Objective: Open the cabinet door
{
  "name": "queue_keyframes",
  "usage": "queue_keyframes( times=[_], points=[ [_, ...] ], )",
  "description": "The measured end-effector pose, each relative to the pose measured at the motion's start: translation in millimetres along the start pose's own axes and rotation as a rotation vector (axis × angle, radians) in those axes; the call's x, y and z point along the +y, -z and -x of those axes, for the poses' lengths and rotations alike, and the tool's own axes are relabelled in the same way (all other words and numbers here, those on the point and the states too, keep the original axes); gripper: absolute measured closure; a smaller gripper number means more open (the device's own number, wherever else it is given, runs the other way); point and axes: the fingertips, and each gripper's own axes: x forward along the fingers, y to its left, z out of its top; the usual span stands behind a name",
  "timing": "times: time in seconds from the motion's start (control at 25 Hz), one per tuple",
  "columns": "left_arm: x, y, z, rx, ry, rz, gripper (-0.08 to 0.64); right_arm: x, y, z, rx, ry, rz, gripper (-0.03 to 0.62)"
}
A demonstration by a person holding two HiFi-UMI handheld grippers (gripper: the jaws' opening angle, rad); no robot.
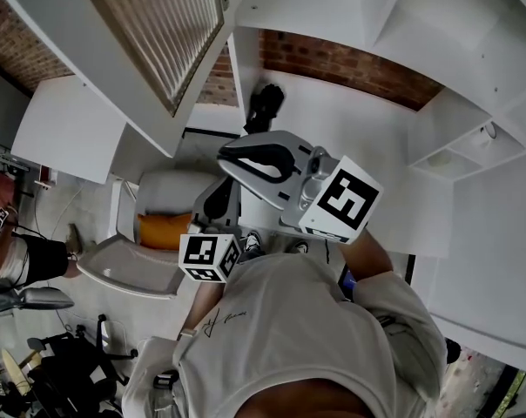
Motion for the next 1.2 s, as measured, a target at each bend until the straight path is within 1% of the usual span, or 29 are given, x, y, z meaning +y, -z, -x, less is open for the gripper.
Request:
queue_keyframes(
  times=[0.2,0.32,0.48,0.88,1.2],
  points=[
    [-4.8,-0.3,-4.9,0.003,0.023,0.005,0.543,-4.1,0.9,9.6,0.004,0.036,0.001,0.555],
    [-10.7,1.8,-8.7,0.011,0.046,0.005,0.543,-6.6,2.1,15.4,0.007,0.063,-0.018,0.555],
    [-19.1,4.0,-13.1,0.021,0.081,0.010,0.543,-9.6,4.9,23.0,0.013,0.088,-0.005,0.555],
    [-37.4,4.1,-26.2,0.035,0.150,-0.004,0.543,-19.5,12.1,46.0,0.030,0.168,-0.013,0.555],
    [-49.7,5.0,-37.9,0.047,0.210,-0.014,0.543,-31.3,24.7,67.8,0.051,0.254,-0.030,0.555]
  ],
)
